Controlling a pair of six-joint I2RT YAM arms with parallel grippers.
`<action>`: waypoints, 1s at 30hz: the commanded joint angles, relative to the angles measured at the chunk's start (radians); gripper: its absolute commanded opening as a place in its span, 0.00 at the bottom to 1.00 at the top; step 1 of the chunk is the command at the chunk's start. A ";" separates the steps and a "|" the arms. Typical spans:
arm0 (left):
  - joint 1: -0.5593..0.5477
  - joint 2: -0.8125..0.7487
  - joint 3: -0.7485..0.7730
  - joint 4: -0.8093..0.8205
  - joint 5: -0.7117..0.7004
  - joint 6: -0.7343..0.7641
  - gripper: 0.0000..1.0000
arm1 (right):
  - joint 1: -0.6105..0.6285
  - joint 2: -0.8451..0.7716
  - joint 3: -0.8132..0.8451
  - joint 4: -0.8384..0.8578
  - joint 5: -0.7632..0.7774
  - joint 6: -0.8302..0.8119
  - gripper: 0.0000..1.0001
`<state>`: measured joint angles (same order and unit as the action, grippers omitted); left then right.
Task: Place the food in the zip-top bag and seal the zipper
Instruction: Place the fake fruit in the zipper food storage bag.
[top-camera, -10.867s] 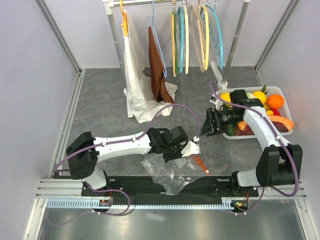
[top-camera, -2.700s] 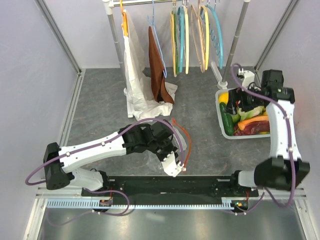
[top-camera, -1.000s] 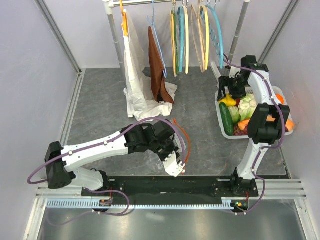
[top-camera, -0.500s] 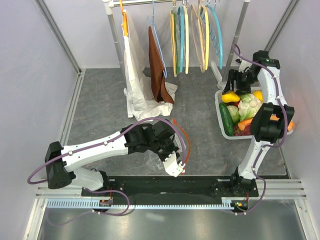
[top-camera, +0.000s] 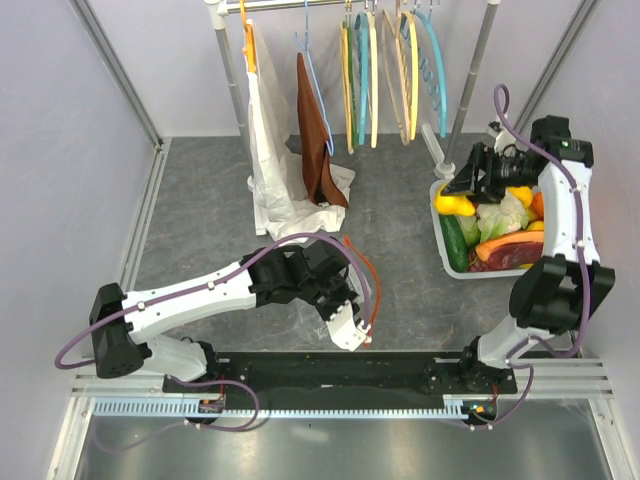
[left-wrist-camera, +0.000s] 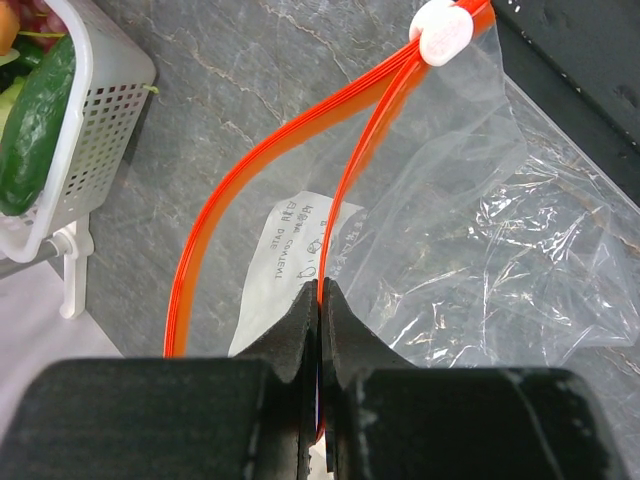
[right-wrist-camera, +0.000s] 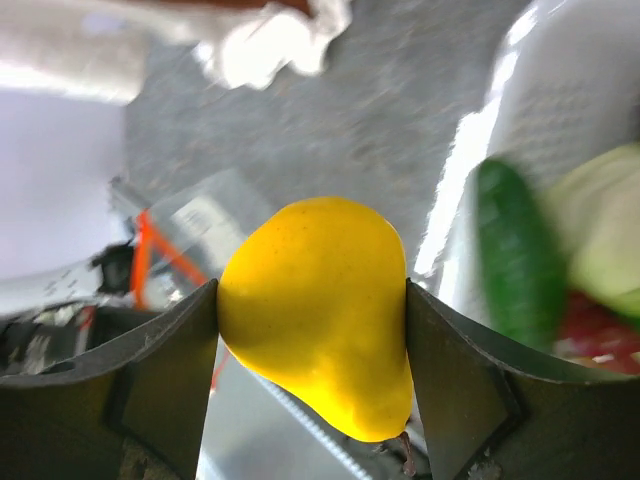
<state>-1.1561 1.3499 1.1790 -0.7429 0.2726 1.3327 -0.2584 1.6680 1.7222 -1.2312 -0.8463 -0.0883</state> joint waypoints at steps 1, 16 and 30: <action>0.007 -0.023 0.008 0.050 0.025 -0.020 0.02 | -0.001 -0.111 -0.157 -0.123 -0.186 -0.071 0.60; 0.024 -0.025 0.011 0.083 0.031 -0.043 0.02 | 0.047 -0.430 -0.552 -0.196 -0.464 -0.245 0.63; 0.030 -0.011 0.027 0.096 0.033 -0.070 0.02 | 0.404 -0.528 -0.694 0.745 -0.309 0.656 0.59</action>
<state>-1.1332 1.3491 1.1790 -0.6903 0.2737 1.3022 0.0795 1.1439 1.0412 -0.8139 -1.1961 0.2737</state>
